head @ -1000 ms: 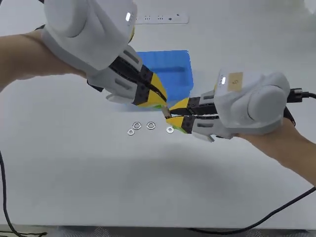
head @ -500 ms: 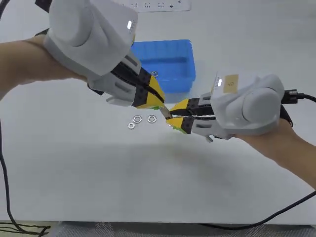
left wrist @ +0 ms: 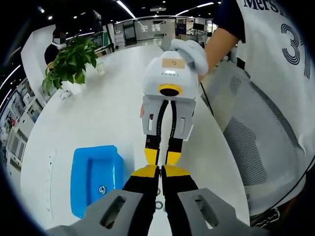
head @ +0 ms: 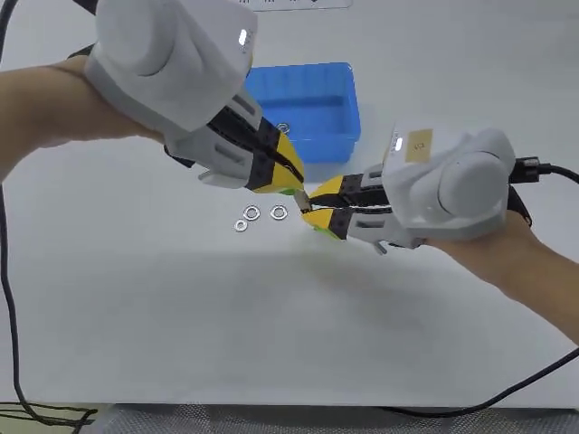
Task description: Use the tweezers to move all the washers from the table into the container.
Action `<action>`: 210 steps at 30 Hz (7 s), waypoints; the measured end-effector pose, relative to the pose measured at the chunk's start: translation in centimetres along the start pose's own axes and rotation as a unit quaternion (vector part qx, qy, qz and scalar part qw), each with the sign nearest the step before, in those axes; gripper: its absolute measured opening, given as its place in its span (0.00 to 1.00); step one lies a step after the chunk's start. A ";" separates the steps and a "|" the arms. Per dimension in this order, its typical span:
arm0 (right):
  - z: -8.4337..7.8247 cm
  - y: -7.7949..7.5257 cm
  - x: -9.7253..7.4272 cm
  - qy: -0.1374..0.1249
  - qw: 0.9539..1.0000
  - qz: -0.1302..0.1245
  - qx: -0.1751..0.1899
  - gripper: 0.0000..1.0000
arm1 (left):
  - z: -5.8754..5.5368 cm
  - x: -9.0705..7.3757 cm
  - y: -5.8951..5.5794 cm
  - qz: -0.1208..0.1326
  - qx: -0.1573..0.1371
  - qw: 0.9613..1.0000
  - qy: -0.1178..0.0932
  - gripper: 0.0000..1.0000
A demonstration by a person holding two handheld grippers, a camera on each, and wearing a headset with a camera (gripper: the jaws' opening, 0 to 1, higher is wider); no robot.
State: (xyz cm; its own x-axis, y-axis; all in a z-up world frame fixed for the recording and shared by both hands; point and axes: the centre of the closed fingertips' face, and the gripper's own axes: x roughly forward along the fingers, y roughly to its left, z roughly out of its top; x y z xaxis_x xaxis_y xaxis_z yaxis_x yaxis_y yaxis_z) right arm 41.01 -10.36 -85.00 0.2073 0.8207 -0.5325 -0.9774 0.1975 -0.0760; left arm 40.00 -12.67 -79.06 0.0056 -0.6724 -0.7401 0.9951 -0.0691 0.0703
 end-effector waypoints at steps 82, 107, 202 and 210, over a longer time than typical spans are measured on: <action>9.1 -6.1 -0.3 -0.037 0.997 -0.035 -0.065 0.10 | 2.1 -8.2 6.3 0.066 0.021 0.998 -0.014 0.07; 4.3 -11.4 5.9 -0.008 1.000 -0.011 -0.017 0.10 | -3.9 -3.8 12.3 0.041 -0.038 0.998 -0.012 0.07; 2.9 0.7 2.9 0.009 0.999 0.038 -0.026 0.11 | -2.6 -2.4 -0.1 0.016 -0.022 1.000 0.006 0.06; 2.5 0.7 3.1 0.012 0.999 0.039 -0.023 0.11 | -2.7 -2.0 0.0 0.008 -0.026 1.000 0.007 0.06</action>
State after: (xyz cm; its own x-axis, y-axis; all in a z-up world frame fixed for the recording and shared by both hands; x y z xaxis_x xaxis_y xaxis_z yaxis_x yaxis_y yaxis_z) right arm 41.04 -6.38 -84.62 0.1293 0.8192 -0.5588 -0.9916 0.1076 -0.0716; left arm 40.28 -9.36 -79.39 0.0228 -0.6627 -0.7486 0.9987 -0.0191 0.0473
